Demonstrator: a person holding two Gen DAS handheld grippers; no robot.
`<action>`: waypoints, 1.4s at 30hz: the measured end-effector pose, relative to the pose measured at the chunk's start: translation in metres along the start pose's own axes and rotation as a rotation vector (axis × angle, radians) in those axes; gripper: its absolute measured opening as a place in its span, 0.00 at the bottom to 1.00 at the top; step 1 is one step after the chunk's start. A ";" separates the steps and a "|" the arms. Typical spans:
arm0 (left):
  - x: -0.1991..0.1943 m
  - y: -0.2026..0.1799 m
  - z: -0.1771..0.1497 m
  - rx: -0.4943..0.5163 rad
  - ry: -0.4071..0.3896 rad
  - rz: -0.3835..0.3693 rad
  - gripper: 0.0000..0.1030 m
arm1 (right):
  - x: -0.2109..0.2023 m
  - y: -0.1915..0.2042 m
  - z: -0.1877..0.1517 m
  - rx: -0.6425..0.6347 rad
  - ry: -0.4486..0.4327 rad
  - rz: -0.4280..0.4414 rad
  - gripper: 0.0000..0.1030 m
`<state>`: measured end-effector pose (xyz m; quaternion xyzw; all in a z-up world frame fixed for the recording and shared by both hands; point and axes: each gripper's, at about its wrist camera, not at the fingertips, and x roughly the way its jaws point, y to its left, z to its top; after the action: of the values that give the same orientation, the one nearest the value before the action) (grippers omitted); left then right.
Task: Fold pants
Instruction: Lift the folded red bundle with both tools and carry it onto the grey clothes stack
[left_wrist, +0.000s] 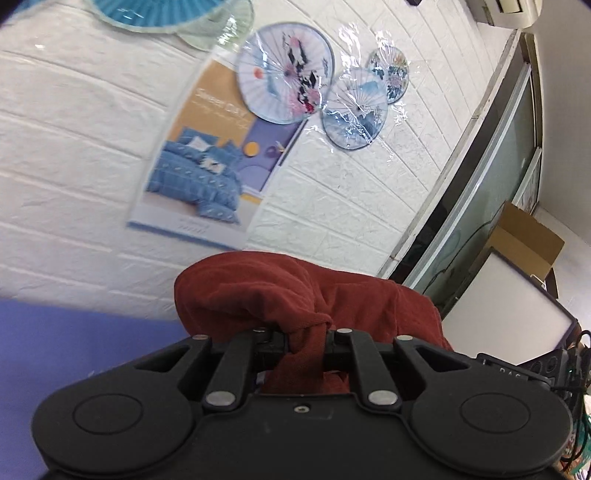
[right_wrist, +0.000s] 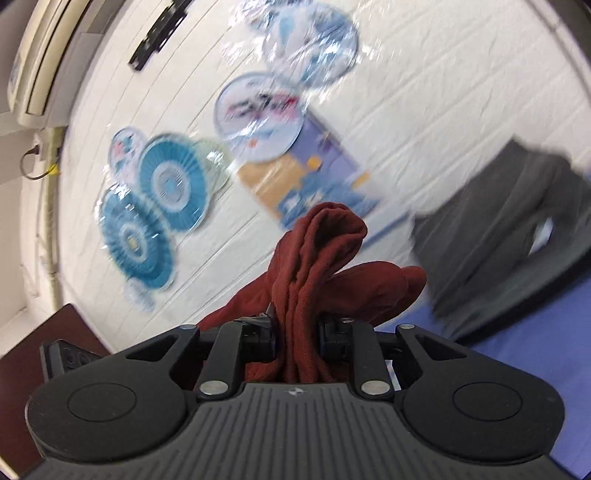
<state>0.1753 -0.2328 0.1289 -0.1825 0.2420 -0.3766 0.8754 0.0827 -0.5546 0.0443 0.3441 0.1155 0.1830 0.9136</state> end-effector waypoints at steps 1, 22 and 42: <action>0.017 -0.003 0.004 -0.009 0.004 -0.008 0.36 | 0.004 -0.008 0.014 -0.001 -0.006 -0.017 0.33; 0.263 0.046 0.011 0.011 0.109 0.201 0.95 | 0.124 -0.212 0.122 -0.022 -0.013 -0.461 0.78; 0.292 0.014 0.011 0.236 0.019 0.214 1.00 | 0.164 -0.217 0.100 -0.194 -0.044 -0.444 0.16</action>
<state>0.3644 -0.4404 0.0468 -0.0479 0.2223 -0.3087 0.9236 0.3206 -0.6964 -0.0420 0.2251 0.1502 -0.0195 0.9625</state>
